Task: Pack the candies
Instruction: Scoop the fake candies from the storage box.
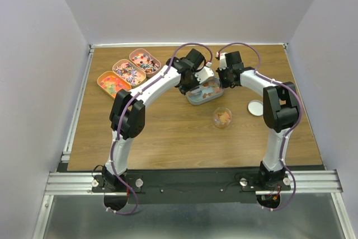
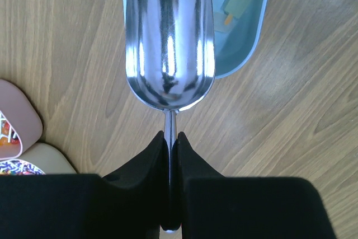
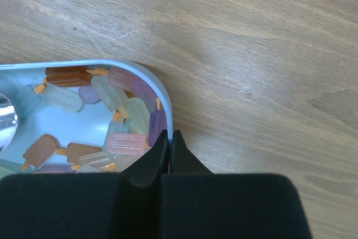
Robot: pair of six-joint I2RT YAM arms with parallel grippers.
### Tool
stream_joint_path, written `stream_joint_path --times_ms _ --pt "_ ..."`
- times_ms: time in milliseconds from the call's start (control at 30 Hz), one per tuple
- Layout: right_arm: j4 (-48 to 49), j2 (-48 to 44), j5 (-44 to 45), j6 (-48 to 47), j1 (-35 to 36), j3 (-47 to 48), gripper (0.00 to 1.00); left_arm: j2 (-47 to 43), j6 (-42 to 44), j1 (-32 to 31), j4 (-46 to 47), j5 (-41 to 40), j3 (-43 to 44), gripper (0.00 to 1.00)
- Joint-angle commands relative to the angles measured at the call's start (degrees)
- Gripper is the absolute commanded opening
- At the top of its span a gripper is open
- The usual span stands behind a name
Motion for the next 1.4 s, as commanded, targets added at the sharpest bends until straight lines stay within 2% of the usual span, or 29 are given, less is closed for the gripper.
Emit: stream_joint_path --times_ms 0,467,1367 --pt "0.41 0.84 1.75 -0.57 0.45 -0.11 0.01 0.01 -0.73 -0.72 -1.71 -3.22 1.37 0.00" --pt "0.67 -0.91 1.93 -0.22 0.89 -1.78 0.01 -0.17 -0.20 -0.72 -1.71 -3.49 -0.04 0.00" --pt "1.81 -0.12 -0.89 0.22 1.76 -0.81 0.01 7.66 0.33 -1.25 -1.79 -2.34 8.04 0.00"
